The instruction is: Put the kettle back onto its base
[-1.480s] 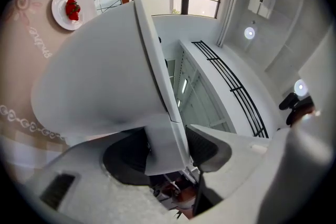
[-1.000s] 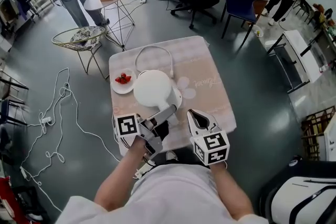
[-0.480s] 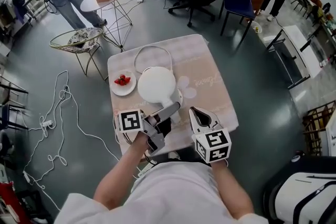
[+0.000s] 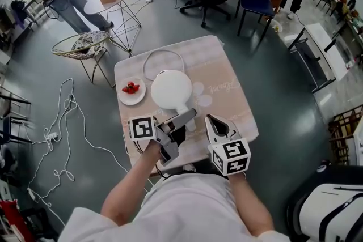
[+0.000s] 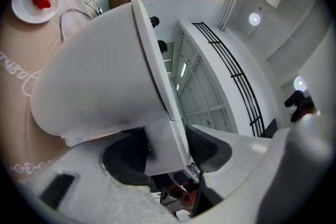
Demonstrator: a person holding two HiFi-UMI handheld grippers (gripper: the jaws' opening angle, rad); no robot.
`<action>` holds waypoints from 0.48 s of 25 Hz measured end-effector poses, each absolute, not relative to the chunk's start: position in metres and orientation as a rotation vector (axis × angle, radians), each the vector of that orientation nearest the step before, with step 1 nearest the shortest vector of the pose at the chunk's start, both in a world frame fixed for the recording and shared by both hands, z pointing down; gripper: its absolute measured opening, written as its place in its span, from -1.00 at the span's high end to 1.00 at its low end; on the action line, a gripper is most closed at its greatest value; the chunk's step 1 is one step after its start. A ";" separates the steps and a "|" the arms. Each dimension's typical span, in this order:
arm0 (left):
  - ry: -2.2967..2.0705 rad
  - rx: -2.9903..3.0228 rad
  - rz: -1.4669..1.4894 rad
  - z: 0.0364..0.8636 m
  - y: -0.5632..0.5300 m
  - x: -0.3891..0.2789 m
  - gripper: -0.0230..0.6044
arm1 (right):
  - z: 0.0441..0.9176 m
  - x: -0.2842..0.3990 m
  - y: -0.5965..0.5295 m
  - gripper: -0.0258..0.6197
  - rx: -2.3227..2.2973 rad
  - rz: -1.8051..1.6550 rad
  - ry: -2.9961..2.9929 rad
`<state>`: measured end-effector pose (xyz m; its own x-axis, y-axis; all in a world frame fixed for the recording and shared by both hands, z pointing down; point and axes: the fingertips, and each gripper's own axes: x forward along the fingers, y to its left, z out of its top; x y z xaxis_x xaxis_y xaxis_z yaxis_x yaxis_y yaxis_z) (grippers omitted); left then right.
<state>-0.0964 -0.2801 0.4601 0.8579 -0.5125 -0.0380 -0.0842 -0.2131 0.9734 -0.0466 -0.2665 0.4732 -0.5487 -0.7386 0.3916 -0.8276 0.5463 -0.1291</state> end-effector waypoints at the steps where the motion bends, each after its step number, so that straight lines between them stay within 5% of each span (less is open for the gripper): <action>1: -0.452 1.759 -0.418 0.459 -0.281 -0.096 0.23 | 0.473 -0.046 -0.267 0.91 1.304 0.436 -2.493; 12: -0.448 1.753 -0.363 0.463 -0.279 -0.093 0.23 | 0.474 -0.049 -0.270 0.91 1.305 0.440 -2.498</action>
